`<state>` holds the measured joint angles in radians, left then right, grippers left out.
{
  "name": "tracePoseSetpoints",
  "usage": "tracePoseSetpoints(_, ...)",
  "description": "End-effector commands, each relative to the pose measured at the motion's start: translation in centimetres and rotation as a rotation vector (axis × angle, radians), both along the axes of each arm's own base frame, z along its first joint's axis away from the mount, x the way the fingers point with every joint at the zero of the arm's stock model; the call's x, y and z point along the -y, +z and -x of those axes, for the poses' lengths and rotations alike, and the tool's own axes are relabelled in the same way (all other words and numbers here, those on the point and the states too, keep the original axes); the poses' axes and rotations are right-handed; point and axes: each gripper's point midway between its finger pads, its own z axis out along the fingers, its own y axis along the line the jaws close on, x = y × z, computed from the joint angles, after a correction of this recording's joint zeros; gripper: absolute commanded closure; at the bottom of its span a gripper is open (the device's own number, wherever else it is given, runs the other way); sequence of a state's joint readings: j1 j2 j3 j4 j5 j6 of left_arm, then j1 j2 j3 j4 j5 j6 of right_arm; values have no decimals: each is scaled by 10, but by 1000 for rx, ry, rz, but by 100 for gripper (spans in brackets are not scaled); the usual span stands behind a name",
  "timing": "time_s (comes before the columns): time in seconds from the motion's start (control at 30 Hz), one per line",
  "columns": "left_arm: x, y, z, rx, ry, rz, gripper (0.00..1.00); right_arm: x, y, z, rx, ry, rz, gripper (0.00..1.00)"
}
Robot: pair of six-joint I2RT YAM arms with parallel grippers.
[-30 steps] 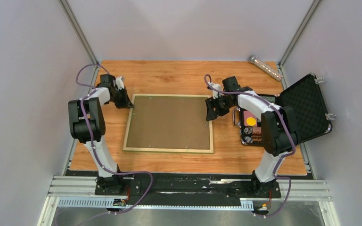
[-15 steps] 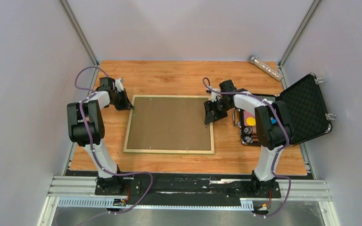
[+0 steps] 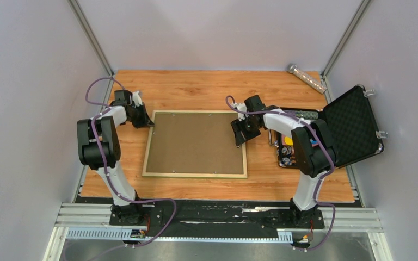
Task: Put the photo into the frame
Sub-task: Install the photo frame at the center of the board.
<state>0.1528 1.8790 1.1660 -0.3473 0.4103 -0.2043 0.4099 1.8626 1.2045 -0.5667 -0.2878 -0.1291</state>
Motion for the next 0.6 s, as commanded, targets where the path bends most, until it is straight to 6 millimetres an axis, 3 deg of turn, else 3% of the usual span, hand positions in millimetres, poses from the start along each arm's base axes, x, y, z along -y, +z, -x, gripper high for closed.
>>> tracePoseSetpoints(0.0,11,-29,50,-215,27,59,100,-8,-18,9,-2,35,26,44)
tracePoseSetpoints(0.57,11,-27,47,-206,25,59,100,-2,-5,21,41,228,35,50)
